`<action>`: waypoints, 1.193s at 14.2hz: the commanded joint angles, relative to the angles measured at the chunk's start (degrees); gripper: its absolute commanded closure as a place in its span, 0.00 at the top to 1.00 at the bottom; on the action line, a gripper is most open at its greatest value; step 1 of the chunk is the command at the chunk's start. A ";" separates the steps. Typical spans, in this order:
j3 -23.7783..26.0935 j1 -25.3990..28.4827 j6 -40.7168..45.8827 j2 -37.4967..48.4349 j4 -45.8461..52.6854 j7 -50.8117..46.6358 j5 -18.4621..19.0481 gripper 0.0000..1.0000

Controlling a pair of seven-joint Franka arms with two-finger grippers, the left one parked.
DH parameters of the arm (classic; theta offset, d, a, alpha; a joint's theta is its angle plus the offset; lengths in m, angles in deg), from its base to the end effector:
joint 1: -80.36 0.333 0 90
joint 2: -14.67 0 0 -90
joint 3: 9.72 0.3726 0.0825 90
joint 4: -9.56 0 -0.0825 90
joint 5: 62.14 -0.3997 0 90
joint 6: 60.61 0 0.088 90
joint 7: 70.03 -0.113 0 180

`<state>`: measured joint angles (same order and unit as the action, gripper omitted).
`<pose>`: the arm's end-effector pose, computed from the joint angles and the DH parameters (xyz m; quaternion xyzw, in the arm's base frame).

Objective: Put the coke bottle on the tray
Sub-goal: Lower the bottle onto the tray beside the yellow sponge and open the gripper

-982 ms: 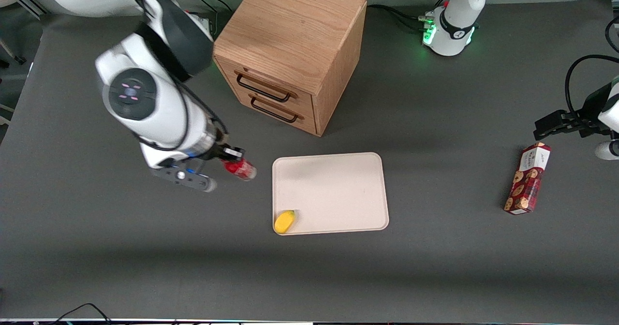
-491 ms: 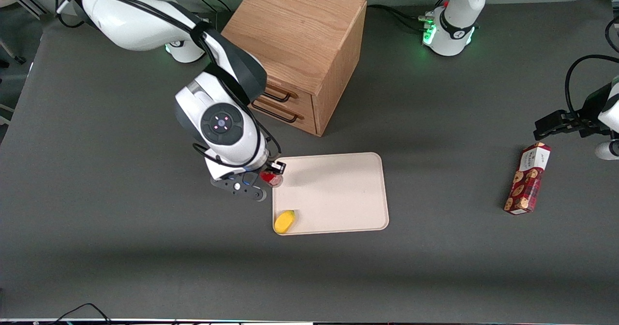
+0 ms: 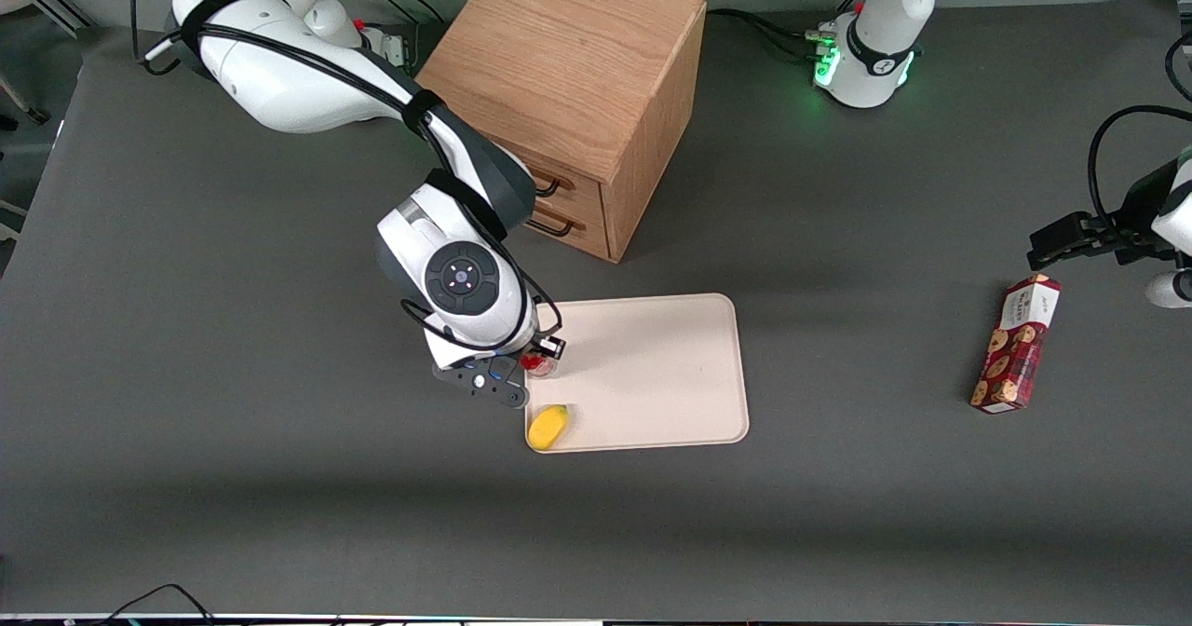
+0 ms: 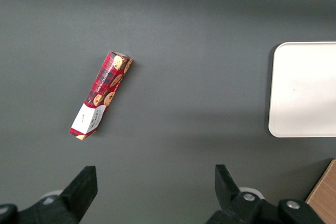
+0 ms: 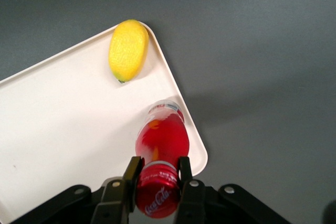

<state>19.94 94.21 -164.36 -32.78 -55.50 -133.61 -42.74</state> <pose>0.6833 0.4210 0.3690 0.9800 -0.1952 -0.0384 0.0083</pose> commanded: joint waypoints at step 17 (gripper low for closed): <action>-0.22 0.75 1.00 -0.36 2.31 3.26 3.53 1.00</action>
<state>19.93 94.42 -165.23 -34.25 -54.48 -133.21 -41.20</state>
